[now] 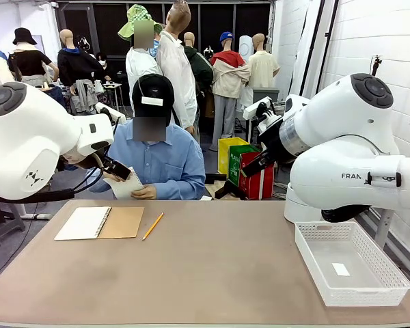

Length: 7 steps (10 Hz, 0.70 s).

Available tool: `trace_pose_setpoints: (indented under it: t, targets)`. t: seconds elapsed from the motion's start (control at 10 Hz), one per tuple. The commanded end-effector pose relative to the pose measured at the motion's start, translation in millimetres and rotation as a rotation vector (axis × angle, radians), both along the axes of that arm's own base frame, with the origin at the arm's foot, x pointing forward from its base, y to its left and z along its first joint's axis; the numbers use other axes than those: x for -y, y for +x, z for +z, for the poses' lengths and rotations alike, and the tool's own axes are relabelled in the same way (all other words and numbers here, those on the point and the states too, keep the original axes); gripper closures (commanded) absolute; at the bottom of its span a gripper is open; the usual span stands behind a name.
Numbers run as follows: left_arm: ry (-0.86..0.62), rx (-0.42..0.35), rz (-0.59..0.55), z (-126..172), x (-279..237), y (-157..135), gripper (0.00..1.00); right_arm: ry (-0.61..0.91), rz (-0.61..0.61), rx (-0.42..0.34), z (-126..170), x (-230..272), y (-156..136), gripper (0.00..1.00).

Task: Sort the paper based on its condition.
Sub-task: If a person hands you a paper, place it in the Organizing basket , and if it's crumpled, put it in the Trash can.

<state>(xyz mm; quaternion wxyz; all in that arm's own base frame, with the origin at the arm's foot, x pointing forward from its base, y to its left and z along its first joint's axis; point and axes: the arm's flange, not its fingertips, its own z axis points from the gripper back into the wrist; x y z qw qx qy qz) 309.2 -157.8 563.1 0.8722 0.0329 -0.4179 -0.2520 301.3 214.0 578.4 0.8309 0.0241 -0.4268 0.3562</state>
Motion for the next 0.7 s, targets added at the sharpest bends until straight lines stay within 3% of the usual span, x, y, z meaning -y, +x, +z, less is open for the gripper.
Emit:
trace_pose_setpoints:
  t: [0.0, 0.6]
  targets:
    - [0.01, 0.009, -0.006, 0.2, -0.6, 1.2, 0.0, -0.005, -0.002, 0.002, -0.4, -0.9, -0.4, 0.0]
    - [0.01, 0.009, -0.006, 0.2, -0.6, 1.2, 0.0, -0.005, -0.002, 0.002, -0.4, -0.9, -0.4, 0.0]
